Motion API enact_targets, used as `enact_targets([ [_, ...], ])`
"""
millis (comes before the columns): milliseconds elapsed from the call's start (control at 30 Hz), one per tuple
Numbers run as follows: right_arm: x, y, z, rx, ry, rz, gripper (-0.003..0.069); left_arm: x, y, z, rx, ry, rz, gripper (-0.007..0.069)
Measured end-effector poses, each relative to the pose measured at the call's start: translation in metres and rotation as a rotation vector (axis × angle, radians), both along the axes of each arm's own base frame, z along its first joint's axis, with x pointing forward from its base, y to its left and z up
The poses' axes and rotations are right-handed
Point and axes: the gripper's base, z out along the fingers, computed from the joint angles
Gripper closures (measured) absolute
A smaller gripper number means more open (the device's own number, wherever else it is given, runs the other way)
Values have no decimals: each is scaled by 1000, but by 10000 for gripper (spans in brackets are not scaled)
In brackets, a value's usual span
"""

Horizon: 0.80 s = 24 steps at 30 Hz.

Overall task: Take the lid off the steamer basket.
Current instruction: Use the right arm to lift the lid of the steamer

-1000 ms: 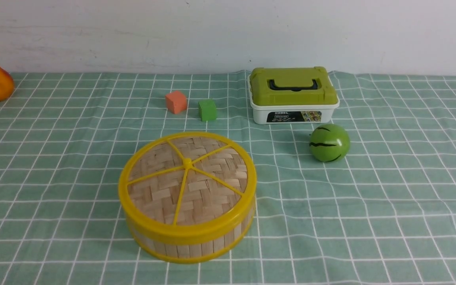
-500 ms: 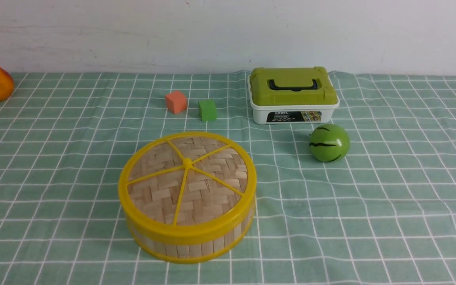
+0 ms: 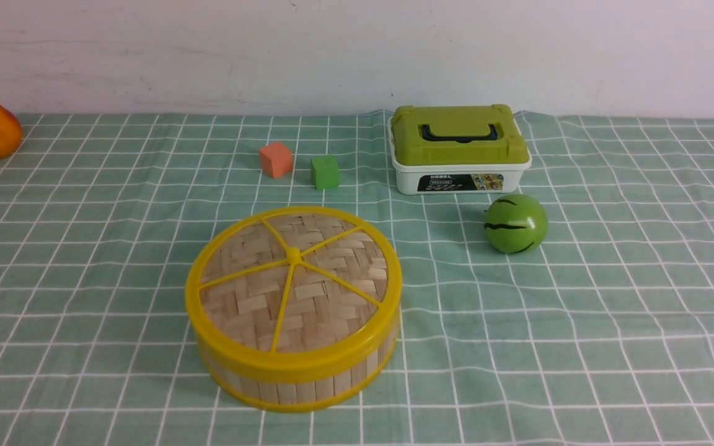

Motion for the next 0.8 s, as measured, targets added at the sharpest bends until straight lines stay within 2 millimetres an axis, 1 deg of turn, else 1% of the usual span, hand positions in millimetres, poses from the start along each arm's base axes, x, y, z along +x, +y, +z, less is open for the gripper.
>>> enact_targets([
  [67,0,0,0,-15,-1,2,418,0,0,0,0,0,0,386],
  [167,0,0,3,-117,-27,25,418,0,0,0,0,0,0,386],
  [233,-2,1,20,-213,-85,53,421,0,0,0,0,0,0,386],
  [267,-4,1,34,-282,-119,70,430,0,0,0,0,0,0,386],
  [300,-5,2,43,-339,-131,89,440,0,0,0,0,0,0,386],
  [333,-5,2,64,-436,-146,117,468,0,0,0,0,0,0,386],
  [367,-5,3,67,-453,-137,131,481,0,0,0,0,0,0,386],
  [400,-1,4,91,-568,-120,183,526,0,0,0,0,0,0,386],
  [433,3,6,110,-661,-71,259,577,0,0,0,0,0,0,386],
  [467,4,6,114,-676,-64,271,586,0,0,0,0,0,0,386],
  [500,17,8,141,-794,5,398,648,0,0,0,0,0,0,386],
  [533,26,9,156,-836,32,459,664,0,0,0,0,0,0,386],
  [567,29,10,161,-867,41,495,669,0,0,0,0,0,0,386],
  [600,40,12,174,-914,80,597,676,0,0,0,0,0,0,386],
  [633,50,13,185,-937,97,664,678,0,0,0,0,0,0,386],
  [667,54,14,190,-944,100,687,678,0,0,0,0,0,0,386],
  [700,73,16,201,-954,117,764,675,0,0,0,0,0,0,386],
  [767,93,22,219,-974,100,844,666,0,0,0,0,0,0,386],
  [800,107,29,223,-980,107,907,664,0,0,0,0,0,0,386],
])
